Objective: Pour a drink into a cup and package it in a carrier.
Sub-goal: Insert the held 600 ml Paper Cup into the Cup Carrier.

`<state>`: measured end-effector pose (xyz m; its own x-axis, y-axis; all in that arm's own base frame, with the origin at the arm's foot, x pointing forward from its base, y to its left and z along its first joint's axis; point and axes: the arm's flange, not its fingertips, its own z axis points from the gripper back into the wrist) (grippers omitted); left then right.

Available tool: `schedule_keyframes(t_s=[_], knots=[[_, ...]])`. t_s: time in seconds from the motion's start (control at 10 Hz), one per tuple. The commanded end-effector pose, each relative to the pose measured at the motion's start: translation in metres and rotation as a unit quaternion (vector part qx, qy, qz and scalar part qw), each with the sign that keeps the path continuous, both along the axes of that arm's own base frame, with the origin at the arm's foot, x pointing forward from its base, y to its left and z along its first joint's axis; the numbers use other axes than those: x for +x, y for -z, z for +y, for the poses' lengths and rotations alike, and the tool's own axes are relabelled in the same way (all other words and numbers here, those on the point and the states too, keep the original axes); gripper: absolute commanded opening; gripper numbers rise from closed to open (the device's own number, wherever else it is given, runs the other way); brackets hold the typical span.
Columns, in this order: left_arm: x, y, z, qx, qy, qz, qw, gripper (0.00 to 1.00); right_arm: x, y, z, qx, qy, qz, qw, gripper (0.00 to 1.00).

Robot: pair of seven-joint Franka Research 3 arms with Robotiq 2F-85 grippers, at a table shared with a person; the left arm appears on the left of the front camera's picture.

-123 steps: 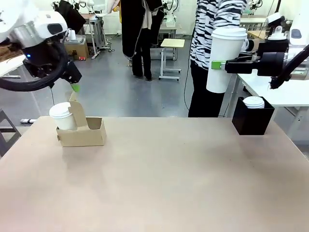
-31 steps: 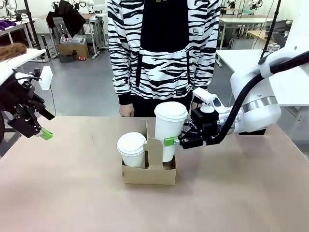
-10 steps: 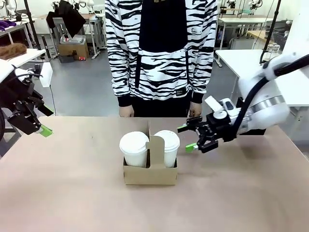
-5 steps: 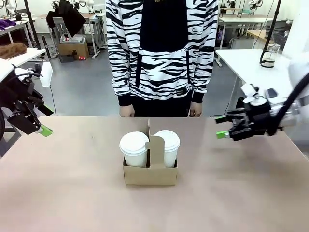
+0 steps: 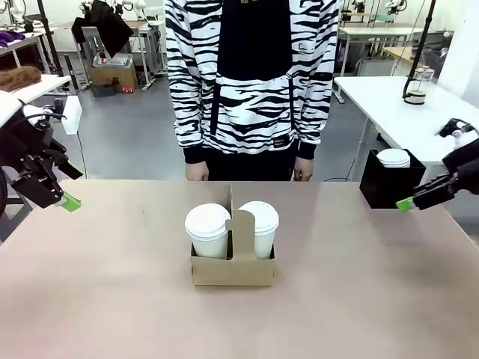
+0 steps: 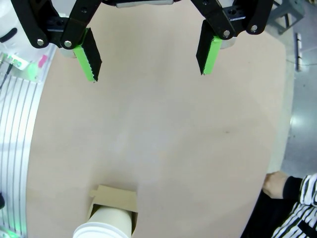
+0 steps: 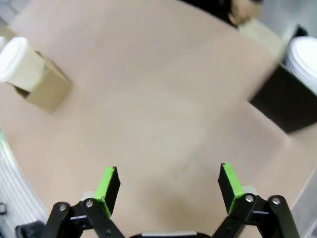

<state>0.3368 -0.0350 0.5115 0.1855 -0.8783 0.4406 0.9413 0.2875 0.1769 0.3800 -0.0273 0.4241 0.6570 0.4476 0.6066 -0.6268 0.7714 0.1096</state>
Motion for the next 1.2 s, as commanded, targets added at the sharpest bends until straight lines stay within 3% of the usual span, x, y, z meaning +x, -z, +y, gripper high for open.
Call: schedule_keyframes(t_s=[0.0,0.1,1.1], knots=[[-0.001,0.001,0.001,-0.01,0.008,0.0,1.0,0.96,-0.053,0.007,0.005,-0.02,0.046,0.026,0.998,1.0],[-0.001,0.001,0.001,-0.01,0.008,0.0,1.0,0.96,0.0,0.0,0.0,0.0,0.0,0.0,1.0,1.0],[-0.001,0.001,0.001,-0.01,0.008,0.0,1.0,0.96,0.0,0.0,0.0,0.0,0.0,0.0,1.0,1.0]])
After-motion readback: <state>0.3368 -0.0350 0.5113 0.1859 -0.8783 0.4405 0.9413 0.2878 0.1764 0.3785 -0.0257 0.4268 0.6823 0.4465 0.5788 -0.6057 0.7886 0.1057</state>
